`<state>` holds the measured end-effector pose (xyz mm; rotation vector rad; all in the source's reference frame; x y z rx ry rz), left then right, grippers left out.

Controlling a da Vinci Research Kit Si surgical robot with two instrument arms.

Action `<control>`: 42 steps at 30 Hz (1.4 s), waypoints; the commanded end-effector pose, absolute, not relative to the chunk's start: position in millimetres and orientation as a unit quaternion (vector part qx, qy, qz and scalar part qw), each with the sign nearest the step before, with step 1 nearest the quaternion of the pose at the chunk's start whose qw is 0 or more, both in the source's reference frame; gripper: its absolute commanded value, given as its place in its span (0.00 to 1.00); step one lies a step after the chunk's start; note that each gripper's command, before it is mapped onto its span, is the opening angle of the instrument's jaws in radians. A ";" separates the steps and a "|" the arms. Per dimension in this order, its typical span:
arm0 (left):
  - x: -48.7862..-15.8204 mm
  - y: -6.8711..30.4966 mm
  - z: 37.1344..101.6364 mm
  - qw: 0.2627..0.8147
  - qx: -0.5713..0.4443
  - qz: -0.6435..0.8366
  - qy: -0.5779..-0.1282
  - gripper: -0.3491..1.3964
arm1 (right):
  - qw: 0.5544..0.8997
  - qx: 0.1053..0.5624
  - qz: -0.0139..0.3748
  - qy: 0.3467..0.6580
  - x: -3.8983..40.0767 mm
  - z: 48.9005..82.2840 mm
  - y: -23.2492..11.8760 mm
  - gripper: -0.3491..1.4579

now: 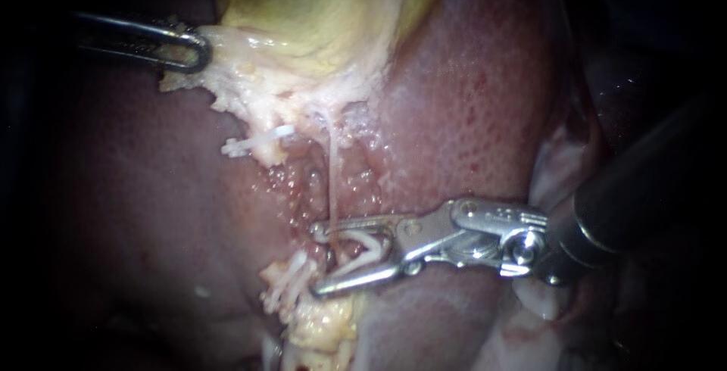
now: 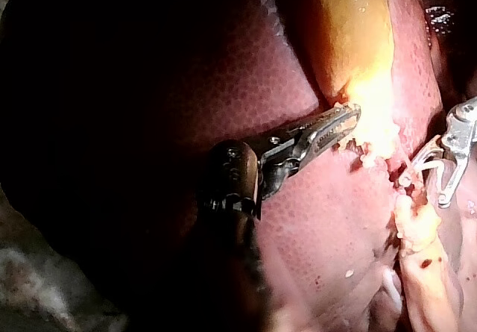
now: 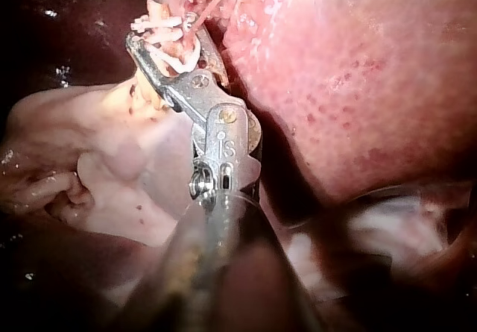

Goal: Clipping first clip right tube

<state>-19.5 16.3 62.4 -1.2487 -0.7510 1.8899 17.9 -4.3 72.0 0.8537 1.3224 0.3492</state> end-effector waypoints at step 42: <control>-19.6 16.3 62.5 0.369 -0.486 0.736 -0.292 0.00 | 0.663 0.405 0.177 0.605 19.4 67.4 -3.8 0.43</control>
